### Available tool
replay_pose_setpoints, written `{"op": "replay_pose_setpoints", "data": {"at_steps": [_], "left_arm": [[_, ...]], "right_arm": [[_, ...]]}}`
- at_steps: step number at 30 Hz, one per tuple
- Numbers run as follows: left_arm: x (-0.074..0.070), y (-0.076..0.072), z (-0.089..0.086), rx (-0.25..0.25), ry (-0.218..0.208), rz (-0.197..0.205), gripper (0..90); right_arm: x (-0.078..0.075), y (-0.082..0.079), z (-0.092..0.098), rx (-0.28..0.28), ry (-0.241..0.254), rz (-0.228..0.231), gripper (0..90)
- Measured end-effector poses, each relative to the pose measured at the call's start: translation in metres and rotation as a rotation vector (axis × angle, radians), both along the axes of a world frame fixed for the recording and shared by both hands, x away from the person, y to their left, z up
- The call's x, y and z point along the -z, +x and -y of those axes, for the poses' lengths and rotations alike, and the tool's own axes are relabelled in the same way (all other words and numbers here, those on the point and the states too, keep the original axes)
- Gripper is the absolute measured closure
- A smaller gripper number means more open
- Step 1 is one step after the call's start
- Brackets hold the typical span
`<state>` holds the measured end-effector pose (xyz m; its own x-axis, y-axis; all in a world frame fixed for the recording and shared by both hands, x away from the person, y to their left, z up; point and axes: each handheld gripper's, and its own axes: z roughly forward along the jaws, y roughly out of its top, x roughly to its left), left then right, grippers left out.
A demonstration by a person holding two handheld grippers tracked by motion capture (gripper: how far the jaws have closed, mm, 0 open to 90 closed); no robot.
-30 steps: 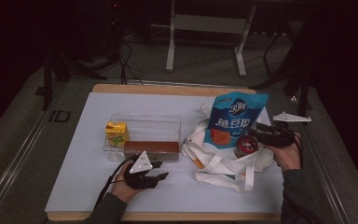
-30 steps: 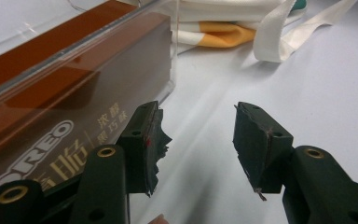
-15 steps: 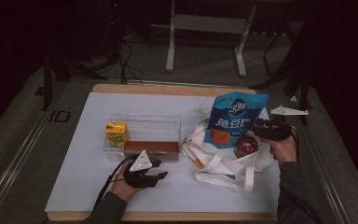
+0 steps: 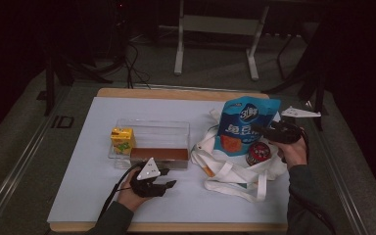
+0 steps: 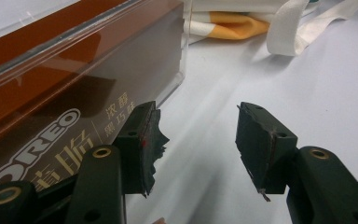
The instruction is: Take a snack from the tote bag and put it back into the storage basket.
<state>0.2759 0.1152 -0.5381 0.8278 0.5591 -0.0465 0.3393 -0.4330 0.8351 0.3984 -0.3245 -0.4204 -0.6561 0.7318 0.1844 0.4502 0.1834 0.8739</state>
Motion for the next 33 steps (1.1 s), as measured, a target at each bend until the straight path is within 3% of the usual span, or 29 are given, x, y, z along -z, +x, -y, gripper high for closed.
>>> {"op": "replay_pose_setpoints", "data": {"at_steps": [4,13,17,24,33], "left_arm": [[0.000,0.000,0.001,0.000,0.007,0.000,48.7],[0.001,0.000,0.002,0.001,0.015,0.001,48.7],[0.001,0.000,0.002,0.002,0.021,0.000,48.7],[0.001,0.000,0.002,-0.002,0.017,-0.003,48.4],[0.001,0.001,0.002,-0.003,0.020,-0.008,48.0]], "right_arm": [[0.000,0.001,-0.004,-0.029,0.049,0.006,59.3],[0.003,0.002,-0.004,-0.066,0.075,-0.016,76.2],[0.001,0.002,-0.005,-0.055,0.091,-0.030,82.0],[-0.006,0.004,-0.012,-0.050,0.088,-0.032,85.1],[-0.010,0.004,-0.017,-0.061,0.118,-0.025,87.0]]}}
